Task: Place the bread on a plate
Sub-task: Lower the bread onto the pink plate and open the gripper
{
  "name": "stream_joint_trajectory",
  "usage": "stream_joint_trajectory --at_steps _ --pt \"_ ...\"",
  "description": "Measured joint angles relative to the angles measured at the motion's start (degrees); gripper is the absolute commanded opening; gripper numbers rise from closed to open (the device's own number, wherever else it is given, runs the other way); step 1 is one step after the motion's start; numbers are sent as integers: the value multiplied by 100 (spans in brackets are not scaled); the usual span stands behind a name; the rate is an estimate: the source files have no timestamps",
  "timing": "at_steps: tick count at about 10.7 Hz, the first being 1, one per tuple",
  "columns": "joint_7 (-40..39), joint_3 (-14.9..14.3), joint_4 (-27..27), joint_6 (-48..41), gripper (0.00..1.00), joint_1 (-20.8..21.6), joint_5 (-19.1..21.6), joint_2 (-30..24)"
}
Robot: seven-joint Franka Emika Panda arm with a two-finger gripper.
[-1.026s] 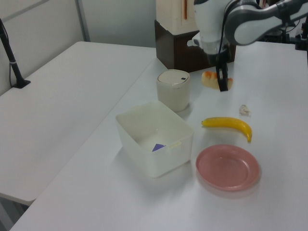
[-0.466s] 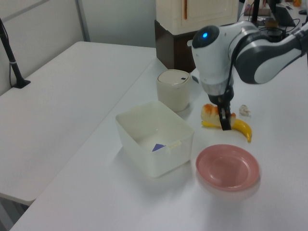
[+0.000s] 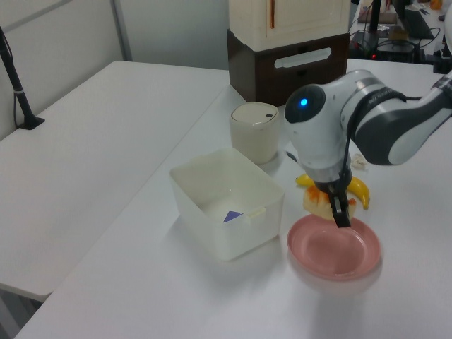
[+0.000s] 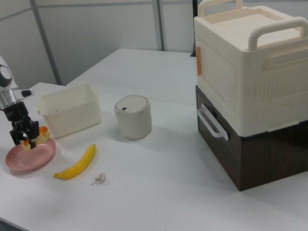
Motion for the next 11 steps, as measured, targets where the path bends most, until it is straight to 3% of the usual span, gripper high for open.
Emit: stream_joint_trajectory --at_steps 1,8,11 --pt "76 53 0 -2 100 41 0 45" --pt "274 127 29 -163 100 -44 -64 41" --pt "353 122 145 -163 100 -472 -87 -232"
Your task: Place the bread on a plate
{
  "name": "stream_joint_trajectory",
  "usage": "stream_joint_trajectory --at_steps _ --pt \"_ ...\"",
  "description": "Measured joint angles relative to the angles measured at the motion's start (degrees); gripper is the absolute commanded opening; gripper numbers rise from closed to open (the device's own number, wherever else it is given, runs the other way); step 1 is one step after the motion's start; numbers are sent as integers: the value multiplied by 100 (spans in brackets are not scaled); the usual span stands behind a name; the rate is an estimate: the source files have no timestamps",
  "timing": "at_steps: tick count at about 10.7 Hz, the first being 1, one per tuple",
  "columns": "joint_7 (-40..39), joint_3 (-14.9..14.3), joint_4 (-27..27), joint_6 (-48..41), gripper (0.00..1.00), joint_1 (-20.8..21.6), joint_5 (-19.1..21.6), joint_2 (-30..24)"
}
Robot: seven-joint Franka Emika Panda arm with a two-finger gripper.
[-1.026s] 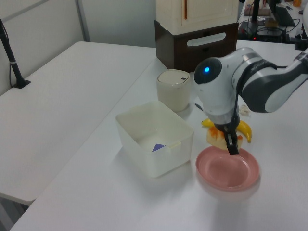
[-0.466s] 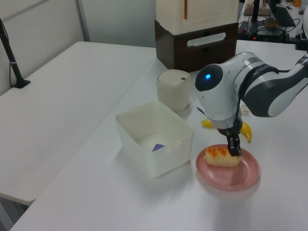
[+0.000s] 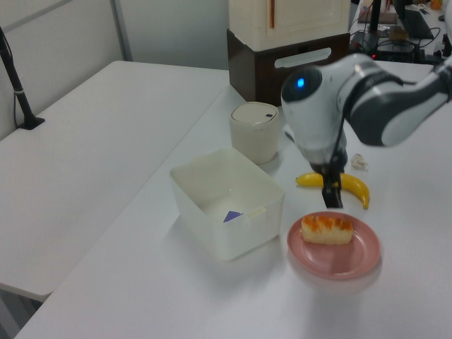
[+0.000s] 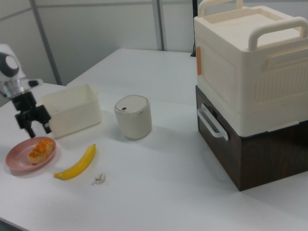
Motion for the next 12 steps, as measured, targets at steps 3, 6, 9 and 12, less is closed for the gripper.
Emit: stream_joint_trajectory --at_steps 3,6,9,12 --pt "-78 -9 189 -2 100 -1137 128 -685" --pt "-1016 -35 510 -2 100 -2519 1085 -1285" --pt "-1586 -430 686 5 100 -3275 1535 -2016" --pt "-1578 -888 867 46 100 -3274 1905 -2229"
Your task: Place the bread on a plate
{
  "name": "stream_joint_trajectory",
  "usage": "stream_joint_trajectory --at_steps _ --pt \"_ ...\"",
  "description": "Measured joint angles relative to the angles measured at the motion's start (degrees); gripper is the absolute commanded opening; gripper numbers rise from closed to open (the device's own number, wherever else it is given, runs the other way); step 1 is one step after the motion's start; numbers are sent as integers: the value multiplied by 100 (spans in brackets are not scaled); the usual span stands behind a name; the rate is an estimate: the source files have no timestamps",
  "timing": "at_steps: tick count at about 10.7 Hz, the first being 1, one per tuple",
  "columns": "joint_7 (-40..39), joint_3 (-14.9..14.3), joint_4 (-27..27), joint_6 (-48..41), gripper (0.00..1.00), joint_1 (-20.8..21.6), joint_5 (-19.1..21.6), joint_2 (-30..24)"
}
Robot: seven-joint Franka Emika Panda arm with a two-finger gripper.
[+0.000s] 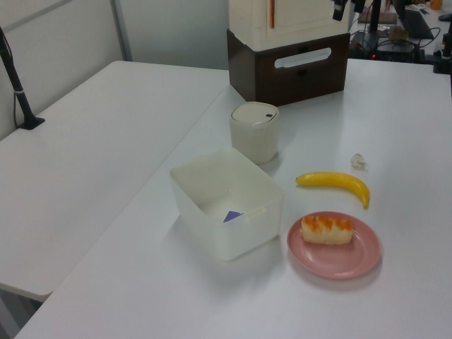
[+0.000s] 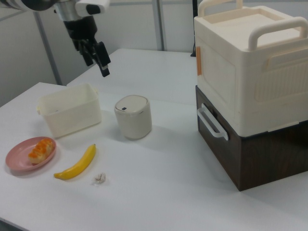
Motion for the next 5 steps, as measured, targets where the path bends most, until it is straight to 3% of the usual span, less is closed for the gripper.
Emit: stream_joint_trajectory --at_steps 2,5 --pt "-40 -431 39 4 100 41 347 4" --pt "-33 -1009 116 6 100 705 365 6"
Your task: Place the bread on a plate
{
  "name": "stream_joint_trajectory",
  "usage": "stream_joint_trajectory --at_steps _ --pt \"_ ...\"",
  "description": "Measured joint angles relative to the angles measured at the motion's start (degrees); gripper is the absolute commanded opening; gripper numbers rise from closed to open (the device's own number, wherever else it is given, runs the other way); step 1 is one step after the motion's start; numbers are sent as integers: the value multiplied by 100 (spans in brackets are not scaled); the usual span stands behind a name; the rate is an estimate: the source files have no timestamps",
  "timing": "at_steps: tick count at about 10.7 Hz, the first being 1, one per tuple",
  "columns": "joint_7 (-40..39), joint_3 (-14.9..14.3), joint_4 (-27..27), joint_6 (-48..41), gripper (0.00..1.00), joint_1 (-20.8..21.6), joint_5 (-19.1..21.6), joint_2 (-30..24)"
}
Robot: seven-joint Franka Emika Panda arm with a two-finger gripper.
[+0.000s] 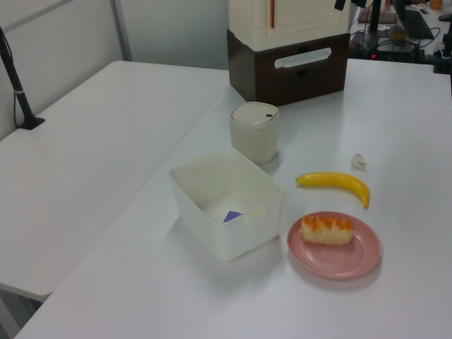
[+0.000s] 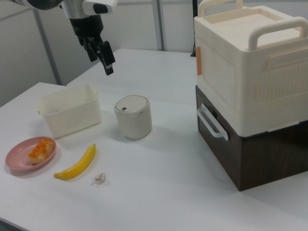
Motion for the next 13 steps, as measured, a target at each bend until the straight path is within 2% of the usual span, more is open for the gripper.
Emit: stream_joint_trajectory --at_steps 4,10,13 --pt "0 -108 9 0 100 59 0 7" --pt "-1 -118 9 0 100 54 47 23" --pt "-302 -47 -4 -51 100 81 177 56"
